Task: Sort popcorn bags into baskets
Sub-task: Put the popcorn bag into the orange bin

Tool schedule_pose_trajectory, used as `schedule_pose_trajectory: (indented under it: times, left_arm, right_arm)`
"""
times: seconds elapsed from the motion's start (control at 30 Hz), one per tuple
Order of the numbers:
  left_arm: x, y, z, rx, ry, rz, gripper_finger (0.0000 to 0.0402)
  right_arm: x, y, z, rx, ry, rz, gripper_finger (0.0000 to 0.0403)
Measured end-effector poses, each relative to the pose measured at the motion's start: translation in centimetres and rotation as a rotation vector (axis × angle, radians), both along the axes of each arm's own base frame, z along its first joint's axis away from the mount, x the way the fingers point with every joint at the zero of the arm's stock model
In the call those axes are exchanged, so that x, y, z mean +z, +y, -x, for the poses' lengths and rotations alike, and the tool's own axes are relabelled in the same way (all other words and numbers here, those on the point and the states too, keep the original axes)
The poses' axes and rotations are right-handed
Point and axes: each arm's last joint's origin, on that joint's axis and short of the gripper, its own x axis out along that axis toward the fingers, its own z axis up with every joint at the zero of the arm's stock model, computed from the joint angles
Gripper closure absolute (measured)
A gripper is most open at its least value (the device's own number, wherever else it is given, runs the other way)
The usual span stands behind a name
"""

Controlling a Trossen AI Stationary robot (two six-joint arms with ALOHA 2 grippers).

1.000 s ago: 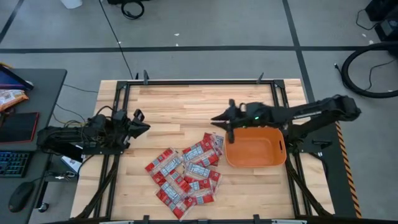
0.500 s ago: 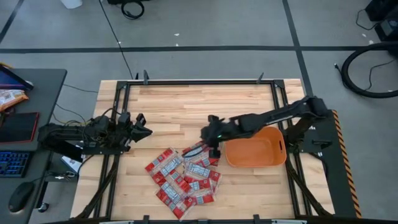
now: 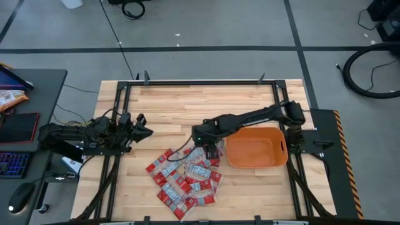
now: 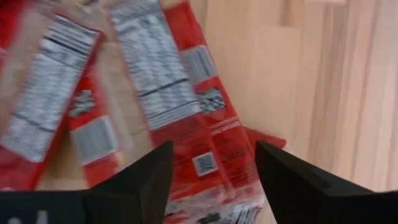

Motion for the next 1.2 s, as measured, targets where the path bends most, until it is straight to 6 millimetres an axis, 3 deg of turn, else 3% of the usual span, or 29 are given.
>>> schedule_pose_trajectory:
  times: [0.17,0.33,0.53,0.8,1.1,1.2]
  left_arm:
    - [0.0,0.0,0.0,0.003,0.000,0.000,0.0365]
    - [-0.1,0.0,0.0,0.004,0.008,-0.001,0.0365]
    - [-0.2,0.0,-0.1,0.003,0.023,0.000,0.0365]
    - [-0.3,0.0,-0.1,0.003,0.029,0.002,0.0365]
    - [-0.3,0.0,-0.1,0.001,0.030,0.009,0.0365]
    - [-0.3,0.0,-0.1,0.001,0.030,0.010,0.0365]
  right_arm:
    - [-0.9,-1.3,-0.6,-0.004,0.108,-0.009,0.0150]
    - [-1.4,-2.4,-0.7,-0.014,0.175,-0.163,0.0136]
    - [-2.4,-2.6,-0.8,-0.047,0.220,-0.196,0.0151]
    - [-2.5,-2.6,-0.9,-0.048,0.201,-0.195,0.0238]
    - [-2.5,-2.1,-0.9,0.046,0.195,-0.150,0.0385]
    - [-2.2,-2.0,-0.8,0.049,0.209,-0.143,0.0392]
